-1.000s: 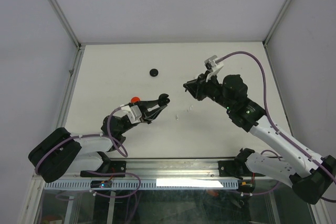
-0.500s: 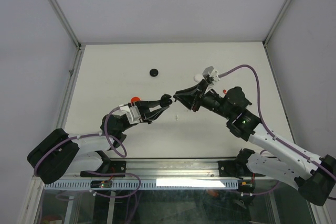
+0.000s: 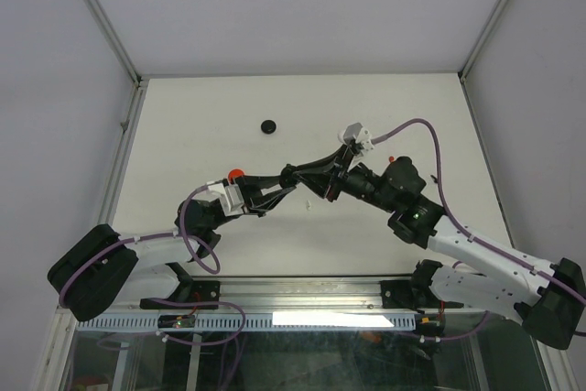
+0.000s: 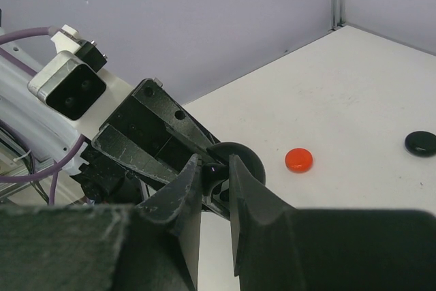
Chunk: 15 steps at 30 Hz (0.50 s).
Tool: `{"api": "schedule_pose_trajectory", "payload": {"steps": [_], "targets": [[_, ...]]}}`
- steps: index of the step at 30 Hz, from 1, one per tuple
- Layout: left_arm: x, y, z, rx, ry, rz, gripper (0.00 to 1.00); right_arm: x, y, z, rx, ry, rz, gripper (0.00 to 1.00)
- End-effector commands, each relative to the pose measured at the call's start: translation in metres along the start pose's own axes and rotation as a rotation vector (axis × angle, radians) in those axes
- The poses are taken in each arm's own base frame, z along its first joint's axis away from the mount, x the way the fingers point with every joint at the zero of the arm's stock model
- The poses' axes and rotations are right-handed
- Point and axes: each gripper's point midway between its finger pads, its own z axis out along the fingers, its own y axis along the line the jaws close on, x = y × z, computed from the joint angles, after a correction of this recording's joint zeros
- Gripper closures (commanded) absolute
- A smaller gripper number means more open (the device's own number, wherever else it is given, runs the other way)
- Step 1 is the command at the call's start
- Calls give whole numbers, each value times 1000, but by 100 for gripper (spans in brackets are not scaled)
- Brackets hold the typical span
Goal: Insert the wireless bluetooth earbuds into the charging case
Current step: Place the earbud in the charging case.
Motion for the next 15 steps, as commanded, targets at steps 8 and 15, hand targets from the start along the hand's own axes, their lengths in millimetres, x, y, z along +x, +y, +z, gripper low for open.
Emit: {"api": "schedule_pose_trajectory", "payload": {"steps": [8, 15], "targets": [[-32, -4, 8, 41, -120, 7, 99, -10, -4, 5, 42, -72, -62, 93], [-32, -4, 8, 41, -118, 1, 99, -11, -4, 4, 47, -87, -64, 94]]}}
